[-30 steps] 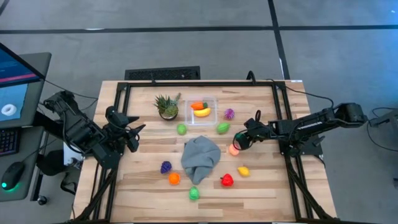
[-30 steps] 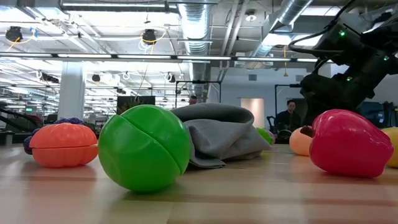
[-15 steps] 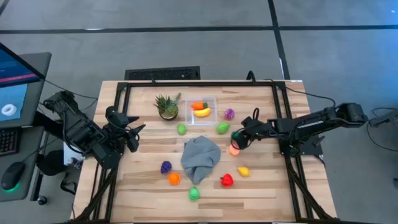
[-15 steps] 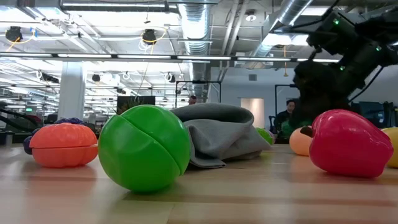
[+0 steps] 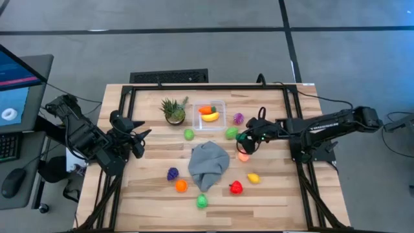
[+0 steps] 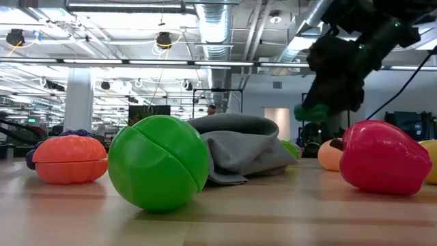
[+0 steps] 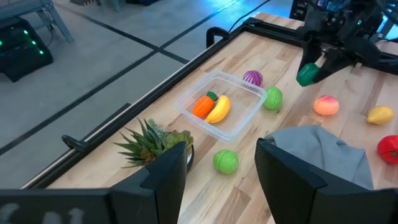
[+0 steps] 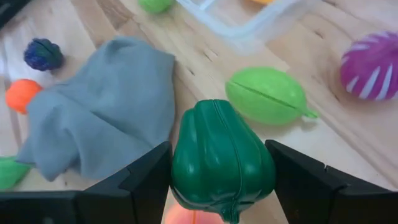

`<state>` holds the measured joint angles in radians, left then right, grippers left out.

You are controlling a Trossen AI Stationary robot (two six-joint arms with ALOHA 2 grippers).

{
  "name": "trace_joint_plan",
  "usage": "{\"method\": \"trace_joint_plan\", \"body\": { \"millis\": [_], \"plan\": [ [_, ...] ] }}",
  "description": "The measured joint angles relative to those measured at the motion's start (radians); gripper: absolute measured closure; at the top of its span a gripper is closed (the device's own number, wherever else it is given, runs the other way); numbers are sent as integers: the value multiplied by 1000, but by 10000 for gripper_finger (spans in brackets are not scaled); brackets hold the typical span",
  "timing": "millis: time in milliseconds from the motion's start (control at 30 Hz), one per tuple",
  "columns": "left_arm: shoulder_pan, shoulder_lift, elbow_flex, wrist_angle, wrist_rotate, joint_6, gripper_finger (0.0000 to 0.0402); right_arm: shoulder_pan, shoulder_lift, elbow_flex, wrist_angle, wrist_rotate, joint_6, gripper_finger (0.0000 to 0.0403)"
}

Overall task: Pick and placing Produce into tupperware
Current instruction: Put the green bell pepper into the transparent container

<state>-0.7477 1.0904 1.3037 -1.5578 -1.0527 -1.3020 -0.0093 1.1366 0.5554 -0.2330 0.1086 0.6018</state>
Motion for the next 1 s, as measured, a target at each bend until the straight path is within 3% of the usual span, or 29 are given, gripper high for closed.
{"method": "trace_joint_plan", "body": {
  "millis": [467, 1000],
  "plan": [
    [0, 0, 0, 0, 1, 14, 221, -8, 0, 68, 2, 1, -81, 129],
    [0, 0, 0, -4, -5, 15, 221, -167, 0, 88, 108, 4, -211, 129]
  ]
}}
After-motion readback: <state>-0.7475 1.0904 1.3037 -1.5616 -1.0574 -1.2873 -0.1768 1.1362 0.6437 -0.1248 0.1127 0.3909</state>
